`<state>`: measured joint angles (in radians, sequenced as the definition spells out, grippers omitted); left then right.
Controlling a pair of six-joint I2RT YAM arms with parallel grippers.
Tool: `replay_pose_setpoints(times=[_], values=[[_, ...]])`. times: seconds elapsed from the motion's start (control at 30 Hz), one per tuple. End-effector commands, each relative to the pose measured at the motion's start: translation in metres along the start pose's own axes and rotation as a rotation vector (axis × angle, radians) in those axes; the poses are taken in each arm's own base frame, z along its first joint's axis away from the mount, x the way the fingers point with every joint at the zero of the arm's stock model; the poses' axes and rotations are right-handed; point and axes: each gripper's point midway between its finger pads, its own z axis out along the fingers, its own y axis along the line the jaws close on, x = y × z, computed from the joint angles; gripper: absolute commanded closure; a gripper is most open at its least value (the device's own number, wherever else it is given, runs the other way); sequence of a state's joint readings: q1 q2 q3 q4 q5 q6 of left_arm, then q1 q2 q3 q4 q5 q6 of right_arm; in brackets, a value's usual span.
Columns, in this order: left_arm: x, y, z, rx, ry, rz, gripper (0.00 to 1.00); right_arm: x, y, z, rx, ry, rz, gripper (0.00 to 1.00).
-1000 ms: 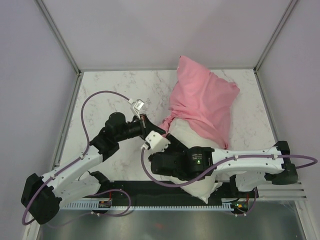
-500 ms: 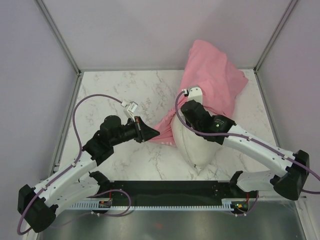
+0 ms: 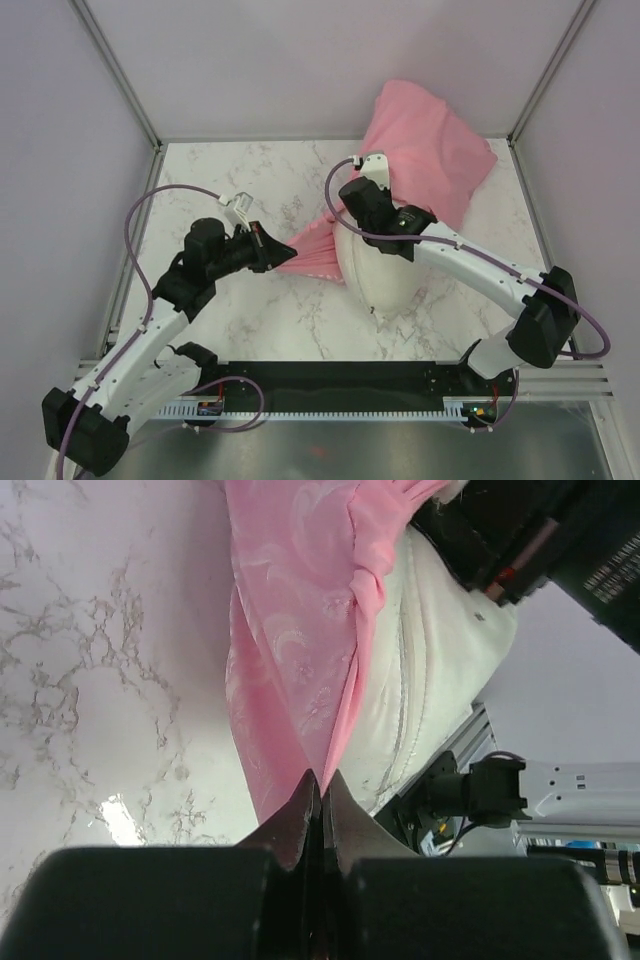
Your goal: Put the pillow into the pillowcase
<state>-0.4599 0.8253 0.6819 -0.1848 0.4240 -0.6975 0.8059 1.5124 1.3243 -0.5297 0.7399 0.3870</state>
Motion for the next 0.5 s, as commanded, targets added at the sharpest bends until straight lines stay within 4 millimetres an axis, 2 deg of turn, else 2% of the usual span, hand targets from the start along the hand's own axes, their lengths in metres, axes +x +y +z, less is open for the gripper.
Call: replay_pose_setpoints(times=[0.0,0.03,0.07,0.1,0.13,0.17,0.23,0.27,0.33,0.4,0.43,0.47], values=[[-0.004,-0.013,-0.004,0.071,0.067,0.039,0.98,-0.001,-0.034,-0.009,0.123,-0.027,-0.161,0.62],[-0.009,-0.006,-0.001,0.041,0.054,0.036,0.98,-0.01,-0.025,-0.022,0.049,-0.059,-0.14,0.5],[-0.012,0.0,0.007,0.023,0.064,0.026,0.98,-0.007,-0.008,-0.034,-0.036,-0.064,-0.164,0.33],[-0.014,0.003,0.011,0.013,0.064,0.022,0.98,-0.005,0.008,-0.044,-0.13,-0.062,-0.189,0.29],[-0.02,0.009,0.014,-0.003,0.053,0.016,0.98,-0.01,0.013,-0.059,-0.186,-0.083,-0.187,0.25],[-0.026,0.01,0.018,0.0,0.048,0.012,0.98,-0.005,0.029,-0.075,-0.264,-0.088,-0.221,0.21],[-0.031,0.022,0.028,-0.008,0.065,-0.022,0.98,-0.001,0.045,-0.099,-0.379,-0.095,-0.257,0.18],[-0.036,0.022,0.03,-0.003,0.06,-0.031,0.98,0.009,0.058,-0.114,-0.439,-0.094,-0.295,0.16],[-0.043,0.031,0.036,-0.016,0.055,-0.047,0.98,0.018,0.065,-0.133,-0.481,-0.109,-0.343,0.14],[-0.051,0.033,0.038,-0.021,0.045,-0.047,0.98,0.035,0.08,-0.158,-0.538,-0.135,-0.416,0.13],[-0.054,0.037,0.038,-0.027,0.045,-0.056,0.98,0.033,0.078,-0.165,-0.524,-0.173,-0.42,0.13],[-0.056,0.037,0.038,-0.026,0.041,-0.061,0.98,0.045,0.086,-0.178,-0.548,-0.191,-0.458,0.12]])
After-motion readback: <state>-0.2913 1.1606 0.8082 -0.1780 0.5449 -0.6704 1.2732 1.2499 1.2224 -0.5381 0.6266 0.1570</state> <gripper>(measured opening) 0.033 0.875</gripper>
